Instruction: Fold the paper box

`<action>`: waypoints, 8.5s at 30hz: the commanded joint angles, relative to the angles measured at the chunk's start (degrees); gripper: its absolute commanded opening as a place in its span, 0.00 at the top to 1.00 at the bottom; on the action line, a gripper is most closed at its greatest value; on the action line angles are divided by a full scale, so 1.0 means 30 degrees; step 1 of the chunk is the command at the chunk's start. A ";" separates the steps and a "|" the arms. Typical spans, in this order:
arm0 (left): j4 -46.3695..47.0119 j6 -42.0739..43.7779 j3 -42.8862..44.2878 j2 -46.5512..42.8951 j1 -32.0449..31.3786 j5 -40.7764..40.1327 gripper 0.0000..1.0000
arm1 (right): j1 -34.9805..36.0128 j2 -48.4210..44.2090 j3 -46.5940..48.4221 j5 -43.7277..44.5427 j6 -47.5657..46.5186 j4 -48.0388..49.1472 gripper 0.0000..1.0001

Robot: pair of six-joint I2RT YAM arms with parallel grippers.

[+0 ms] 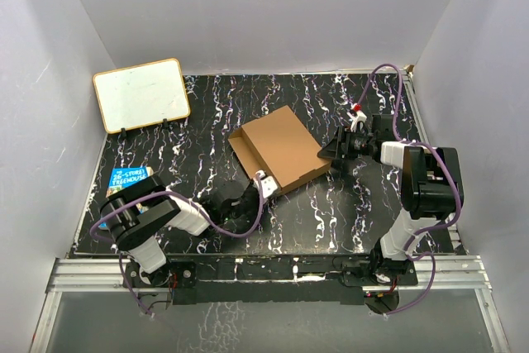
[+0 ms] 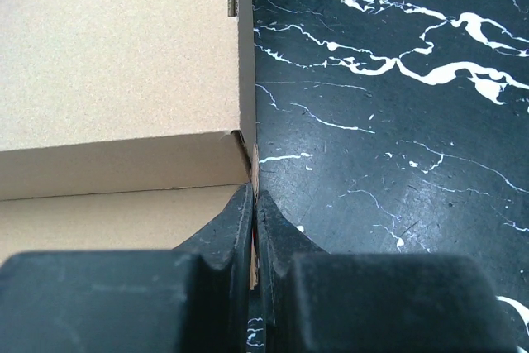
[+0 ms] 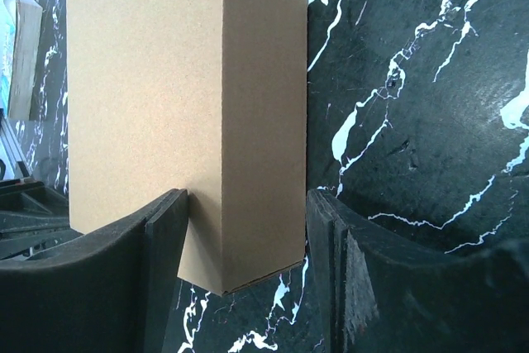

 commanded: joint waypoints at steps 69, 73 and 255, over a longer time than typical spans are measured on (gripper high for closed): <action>-1.9022 -0.4996 1.0532 -0.1163 0.2300 0.2087 0.65 | 0.0101 0.0712 0.0736 0.1400 -0.1866 -0.0781 0.42; -2.0408 -0.5950 1.0950 -0.1220 0.2785 0.2900 0.56 | 0.0104 0.0689 0.0732 0.1379 -0.1896 -0.0841 0.42; -1.6776 -1.5717 1.0170 0.0353 1.3064 0.2888 0.94 | 0.1197 0.1561 0.2516 -0.0293 -0.5797 -0.4355 0.43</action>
